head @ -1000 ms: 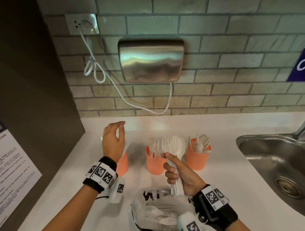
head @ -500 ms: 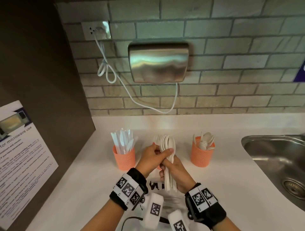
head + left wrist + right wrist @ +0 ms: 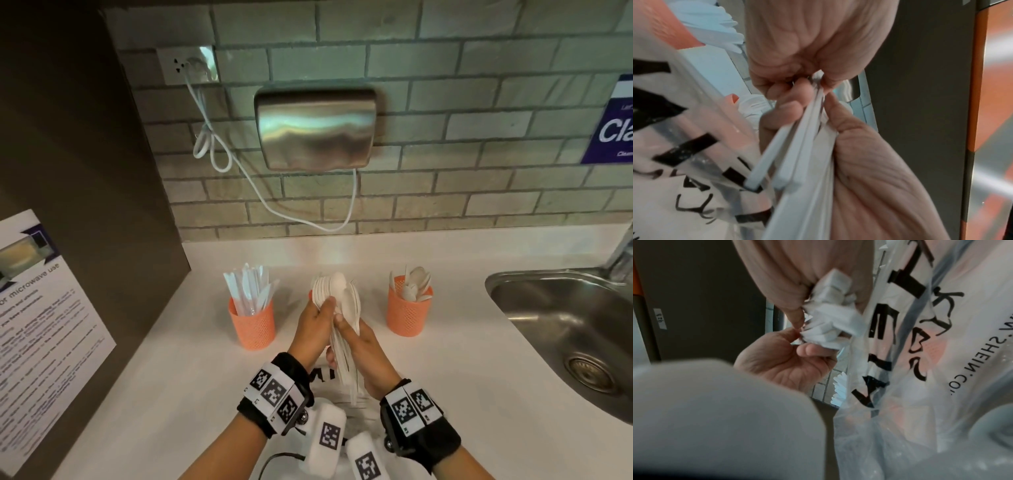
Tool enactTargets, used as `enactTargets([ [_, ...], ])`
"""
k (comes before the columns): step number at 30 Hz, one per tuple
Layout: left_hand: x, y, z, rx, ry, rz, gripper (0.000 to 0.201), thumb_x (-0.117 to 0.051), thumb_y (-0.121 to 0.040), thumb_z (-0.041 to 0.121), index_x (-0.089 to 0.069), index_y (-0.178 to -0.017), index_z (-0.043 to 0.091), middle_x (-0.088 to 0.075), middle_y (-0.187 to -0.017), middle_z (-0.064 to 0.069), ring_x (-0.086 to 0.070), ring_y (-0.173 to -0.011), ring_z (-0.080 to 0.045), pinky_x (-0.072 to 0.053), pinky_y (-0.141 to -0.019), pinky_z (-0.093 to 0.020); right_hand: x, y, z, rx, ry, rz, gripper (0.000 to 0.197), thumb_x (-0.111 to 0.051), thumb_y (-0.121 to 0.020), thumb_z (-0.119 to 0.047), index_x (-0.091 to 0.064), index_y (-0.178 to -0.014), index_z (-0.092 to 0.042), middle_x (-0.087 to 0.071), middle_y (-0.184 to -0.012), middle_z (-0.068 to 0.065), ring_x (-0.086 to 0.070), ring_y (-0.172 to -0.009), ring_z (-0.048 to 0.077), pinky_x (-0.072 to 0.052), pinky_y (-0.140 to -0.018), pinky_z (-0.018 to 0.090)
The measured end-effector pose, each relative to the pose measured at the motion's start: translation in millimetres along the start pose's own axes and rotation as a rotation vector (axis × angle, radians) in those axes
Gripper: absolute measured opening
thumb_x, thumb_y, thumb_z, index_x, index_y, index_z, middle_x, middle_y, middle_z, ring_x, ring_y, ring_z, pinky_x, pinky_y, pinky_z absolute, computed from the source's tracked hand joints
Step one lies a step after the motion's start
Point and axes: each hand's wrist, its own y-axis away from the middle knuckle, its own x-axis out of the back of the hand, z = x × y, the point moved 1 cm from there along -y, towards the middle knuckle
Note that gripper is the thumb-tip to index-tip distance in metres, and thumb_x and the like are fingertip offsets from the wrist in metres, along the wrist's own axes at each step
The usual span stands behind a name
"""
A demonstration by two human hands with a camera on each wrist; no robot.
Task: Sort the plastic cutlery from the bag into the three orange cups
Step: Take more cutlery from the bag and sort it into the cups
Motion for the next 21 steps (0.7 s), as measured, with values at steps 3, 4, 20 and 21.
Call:
enactTargets([
  [3,1,4,-1,-0.001,0.037,-0.009,0.034,-0.036,-0.1,0.024,-0.048,-0.127,0.008,-0.064,-0.112,-0.019,-0.063,-0.099,-0.033,-0.052,-0.085,-0.044,1,1,0,-0.013,-0.017,0.016,0.027,-0.041,-0.098,-0.024,-0.051,-0.117,-0.009,-0.065,-0.057,-0.001,-0.06,-0.046,0.012,-0.051,-0.043,0.024],
  [4,1,5,-1,-0.001,0.05,-0.007,0.034,-0.036,-0.1,0.024,-0.049,-0.127,0.008,-0.064,-0.113,-0.018,-0.063,-0.102,-0.031,-0.052,-0.09,-0.045,2,2,-1,-0.024,-0.024,0.021,0.025,-0.041,-0.098,-0.025,-0.051,-0.116,-0.011,-0.067,-0.061,0.0,-0.061,-0.047,0.013,-0.052,-0.044,0.024],
  [20,21,17,13,0.083,0.65,0.016,0.029,-0.036,-0.1,0.014,-0.061,-0.086,0.006,-0.073,-0.079,-0.008,-0.064,-0.092,-0.026,-0.05,-0.084,-0.036,22,-6,-6,-0.195,-0.213,0.054,0.028,-0.045,-0.096,-0.026,-0.06,-0.112,-0.009,-0.069,-0.103,0.021,-0.069,-0.081,0.027,-0.058,-0.065,0.036],
  [21,23,15,15,0.09,0.685,0.02,0.027,-0.037,-0.1,0.013,-0.06,-0.088,0.005,-0.071,-0.083,-0.011,-0.062,-0.095,-0.028,-0.051,-0.081,-0.035,23,-6,-7,-0.183,-0.221,0.049,0.025,-0.046,-0.096,-0.026,-0.06,-0.109,-0.011,-0.07,-0.101,0.02,-0.07,-0.078,0.026,-0.058,-0.062,0.036],
])
